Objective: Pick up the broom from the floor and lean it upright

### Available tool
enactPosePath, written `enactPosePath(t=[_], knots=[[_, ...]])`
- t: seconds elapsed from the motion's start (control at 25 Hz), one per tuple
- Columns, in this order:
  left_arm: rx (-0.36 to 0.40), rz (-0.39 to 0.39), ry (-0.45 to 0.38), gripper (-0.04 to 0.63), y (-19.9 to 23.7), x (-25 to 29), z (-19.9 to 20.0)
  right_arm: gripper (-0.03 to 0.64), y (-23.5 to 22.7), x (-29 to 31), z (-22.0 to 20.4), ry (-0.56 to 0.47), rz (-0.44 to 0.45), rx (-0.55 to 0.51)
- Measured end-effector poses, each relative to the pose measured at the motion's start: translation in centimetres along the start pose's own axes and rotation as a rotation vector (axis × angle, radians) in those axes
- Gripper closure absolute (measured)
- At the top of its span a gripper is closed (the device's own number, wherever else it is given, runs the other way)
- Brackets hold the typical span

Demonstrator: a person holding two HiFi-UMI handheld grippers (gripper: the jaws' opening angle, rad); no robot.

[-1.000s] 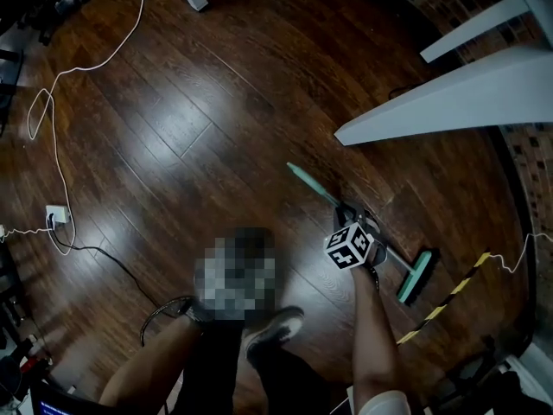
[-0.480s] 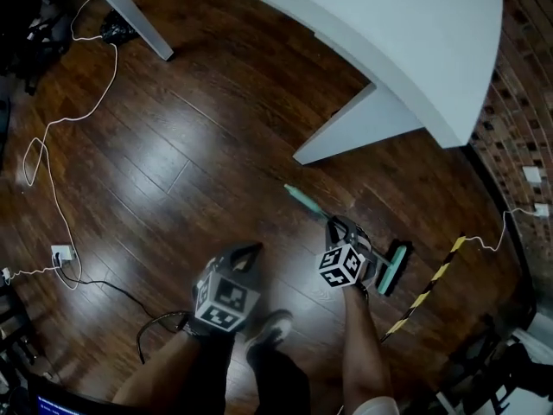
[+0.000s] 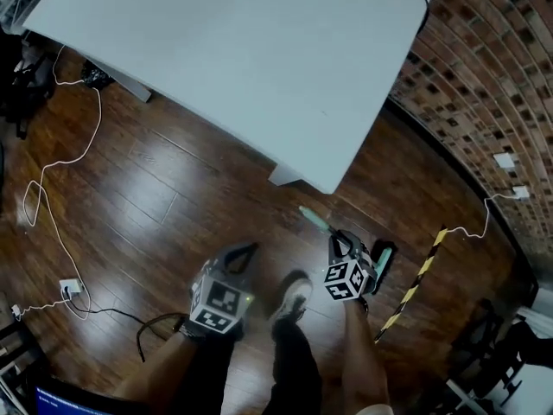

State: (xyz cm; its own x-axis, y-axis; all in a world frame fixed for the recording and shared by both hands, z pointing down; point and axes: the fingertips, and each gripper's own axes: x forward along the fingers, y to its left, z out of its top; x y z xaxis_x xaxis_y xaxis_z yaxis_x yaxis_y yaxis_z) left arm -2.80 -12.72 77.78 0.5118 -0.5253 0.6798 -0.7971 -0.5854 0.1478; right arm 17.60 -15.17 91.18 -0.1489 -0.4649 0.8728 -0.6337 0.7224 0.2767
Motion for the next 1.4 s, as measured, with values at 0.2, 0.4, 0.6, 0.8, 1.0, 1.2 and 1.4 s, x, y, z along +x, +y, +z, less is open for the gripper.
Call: enactPosePath(t=[0.2, 0.4, 0.6, 0.8, 1.0, 1.2, 1.4], knots=[[0.007, 0.005, -0.005, 0.597, -0.9, 0.4, 3.8, 0.529, -5.0, -2.1, 0.7, -0.041, -0.032, 0.079], [0.033, 0.016, -0.056, 0.596, -2.0, 0.8, 8.8, 0.526, -9.7, -3.3, 3.3, -0.108, -0.028, 0.120], [0.042, 0.011, -0.068, 0.597, -3.5, 1.4, 12.0, 0.523, -14.6, -3.3, 6.7, -0.179, -0.005, 0.151], [0.013, 0.046, -0.078, 0.596, -3.2, 1.9, 14.3, 0.523, -18.1, -3.3, 11.6, -0.263, 0.026, 0.197], [-0.004, 0.067, -0.069, 0.596, -2.9, 3.0, 15.2, 0.523, -20.6, -3.0, 16.7, -0.337, 0.062, 0.199], [-0.013, 0.085, -0.059, 0.596, -2.6, 3.7, 15.4, 0.523, -22.7, -2.9, 20.3, -0.388, 0.066, 0.209], [-0.014, 0.092, -0.040, 0.596, -2.5, 3.7, 14.8, 0.525, -23.9, -3.3, 23.2, -0.436, 0.052, 0.235]])
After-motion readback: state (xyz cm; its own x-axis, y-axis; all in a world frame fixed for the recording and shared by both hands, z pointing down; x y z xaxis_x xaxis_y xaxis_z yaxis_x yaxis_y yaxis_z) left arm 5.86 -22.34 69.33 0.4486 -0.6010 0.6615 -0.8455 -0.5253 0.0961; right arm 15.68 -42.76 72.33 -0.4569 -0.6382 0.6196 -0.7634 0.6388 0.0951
